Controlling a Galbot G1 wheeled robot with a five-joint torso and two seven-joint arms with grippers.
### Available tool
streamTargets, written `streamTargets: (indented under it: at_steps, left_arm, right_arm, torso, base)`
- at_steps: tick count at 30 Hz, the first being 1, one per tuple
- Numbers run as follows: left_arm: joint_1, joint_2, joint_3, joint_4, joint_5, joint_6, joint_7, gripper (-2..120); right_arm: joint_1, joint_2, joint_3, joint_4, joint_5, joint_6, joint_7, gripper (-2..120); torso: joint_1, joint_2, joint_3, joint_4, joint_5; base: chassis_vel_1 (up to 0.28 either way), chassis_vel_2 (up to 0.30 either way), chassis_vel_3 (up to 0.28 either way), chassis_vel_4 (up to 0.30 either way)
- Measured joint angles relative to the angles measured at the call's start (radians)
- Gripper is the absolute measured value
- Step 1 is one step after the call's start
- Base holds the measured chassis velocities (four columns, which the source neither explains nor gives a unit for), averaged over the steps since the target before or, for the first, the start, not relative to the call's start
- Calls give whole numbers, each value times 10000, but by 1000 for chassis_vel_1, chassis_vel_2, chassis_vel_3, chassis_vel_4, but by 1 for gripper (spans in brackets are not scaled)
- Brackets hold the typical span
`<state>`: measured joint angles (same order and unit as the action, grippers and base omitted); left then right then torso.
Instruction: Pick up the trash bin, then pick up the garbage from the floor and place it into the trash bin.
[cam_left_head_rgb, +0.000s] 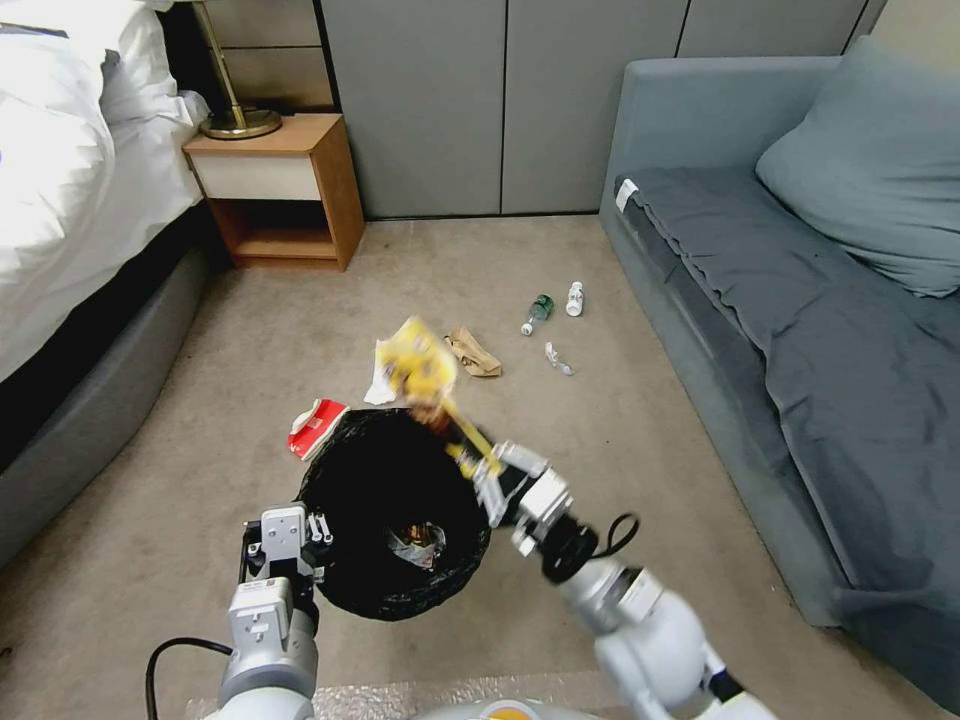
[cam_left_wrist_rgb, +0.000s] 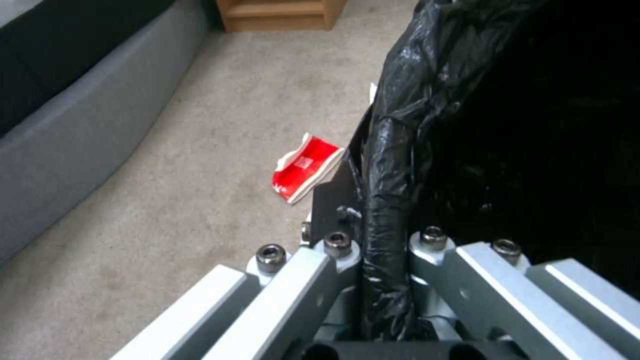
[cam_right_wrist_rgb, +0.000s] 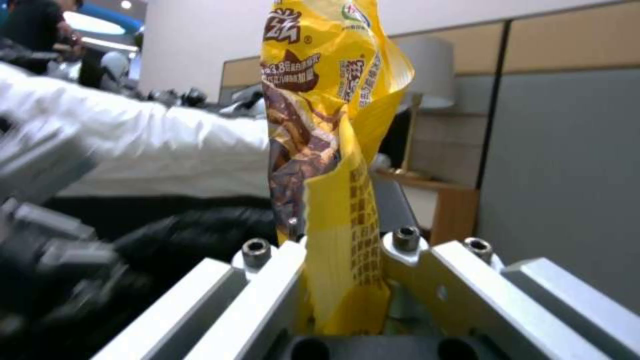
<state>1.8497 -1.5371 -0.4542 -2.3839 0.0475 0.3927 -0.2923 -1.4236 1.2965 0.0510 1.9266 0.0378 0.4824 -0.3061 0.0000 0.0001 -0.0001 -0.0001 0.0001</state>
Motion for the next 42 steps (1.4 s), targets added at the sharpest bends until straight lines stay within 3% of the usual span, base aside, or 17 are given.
streamTargets:
  at_steps: [17,23,26,31,33,42]
  left_arm:
    - [-72,46,-34,0,-99,1,3,0]
    - [-109,27,-23,9,-100,6,5,0]
    - [-117,18,-25,10,-100,12,8,0]
    - [-121,8,-30,20,-100,18,10,0]
    - [-121,6,-35,35,-99,22,11,0]
    - [-131,-14,-21,47,-64,32,11,0]
  right_arm:
    - [-264,93,-231,-987,-346,12,67,0]
    - [-273,105,-231,-1006,-385,-5,67,17]
    - [-256,99,-234,-1005,-389,-22,61,35]
    - [-247,86,-230,-987,-378,-27,58,47]
    - [-257,83,-228,-948,-364,-32,54,59]
    - [-278,59,-206,-858,-366,-33,45,90]
  torso:
    - [0,0,1,1,-1]
    - [0,0,0,0,-1]
    - [0,0,0,1,-1]
    - [0,0,0,0,-1]
    - [0,0,1,1,-1]
    - [0,0,1,1,-1]
  base:
    - [0,0,0,0]
    - [0,0,0,0]
    - [0,0,0,0]
    - [0,0,0,0]
    - [0,0,0,0]
    - [0,0,0,0]
